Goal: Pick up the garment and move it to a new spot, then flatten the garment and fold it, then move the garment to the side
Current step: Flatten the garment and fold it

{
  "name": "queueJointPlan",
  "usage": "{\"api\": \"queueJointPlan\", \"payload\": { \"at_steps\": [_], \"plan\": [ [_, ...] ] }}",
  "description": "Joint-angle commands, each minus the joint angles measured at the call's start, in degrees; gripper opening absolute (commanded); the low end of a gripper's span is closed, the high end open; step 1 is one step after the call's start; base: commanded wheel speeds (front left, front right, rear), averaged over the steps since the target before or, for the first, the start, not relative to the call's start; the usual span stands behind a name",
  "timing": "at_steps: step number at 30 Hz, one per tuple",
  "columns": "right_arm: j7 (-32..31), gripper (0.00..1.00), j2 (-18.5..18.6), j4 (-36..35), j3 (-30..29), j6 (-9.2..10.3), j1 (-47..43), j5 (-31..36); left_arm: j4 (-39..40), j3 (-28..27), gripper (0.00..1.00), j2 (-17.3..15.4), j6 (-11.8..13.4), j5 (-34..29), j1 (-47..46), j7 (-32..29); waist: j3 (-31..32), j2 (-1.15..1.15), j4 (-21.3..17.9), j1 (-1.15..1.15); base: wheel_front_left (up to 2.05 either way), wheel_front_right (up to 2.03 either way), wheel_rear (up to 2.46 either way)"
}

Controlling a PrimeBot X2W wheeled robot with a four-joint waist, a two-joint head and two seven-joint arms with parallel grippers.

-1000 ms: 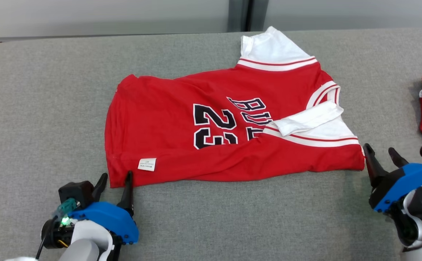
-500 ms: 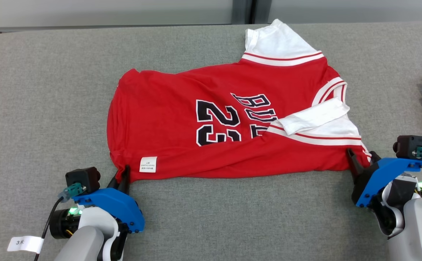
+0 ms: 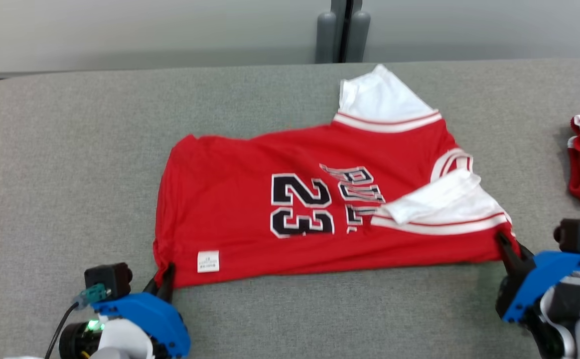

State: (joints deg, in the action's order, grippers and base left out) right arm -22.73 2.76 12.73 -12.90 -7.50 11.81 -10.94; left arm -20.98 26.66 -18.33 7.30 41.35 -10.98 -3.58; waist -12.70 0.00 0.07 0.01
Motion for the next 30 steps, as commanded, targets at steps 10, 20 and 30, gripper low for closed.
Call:
{"api": "queueJointPlan", "payload": {
  "at_steps": [10,20,30],
  "plan": [
    [-8.1,0.97,0.3,-13.6,-2.9,0.00,-13.5,-5.5,18.1,-0.2,1.00,-5.7,7.8,1.6,11.8,-8.7,1.9,0.00,-0.7,-0.01,0.00,0.00,0.00],
    [-8.4,1.00,0.2,-13.5,-1.5,-0.01,-10.9,-5.4,23.0,-0.1,1.00,-7.0,9.6,1.6,11.5,-11.9,1.9,0.00,-0.5,-0.01,0.00,0.00,0.00],
    [-22.5,1.00,2.5,-18.7,7.0,-0.01,6.0,-0.2,25.6,-0.5,1.00,-13.7,5.5,2.3,-3.3,-24.7,0.2,0.00,-2.3,-0.01,0.00,0.00,0.00]
  ]
}}
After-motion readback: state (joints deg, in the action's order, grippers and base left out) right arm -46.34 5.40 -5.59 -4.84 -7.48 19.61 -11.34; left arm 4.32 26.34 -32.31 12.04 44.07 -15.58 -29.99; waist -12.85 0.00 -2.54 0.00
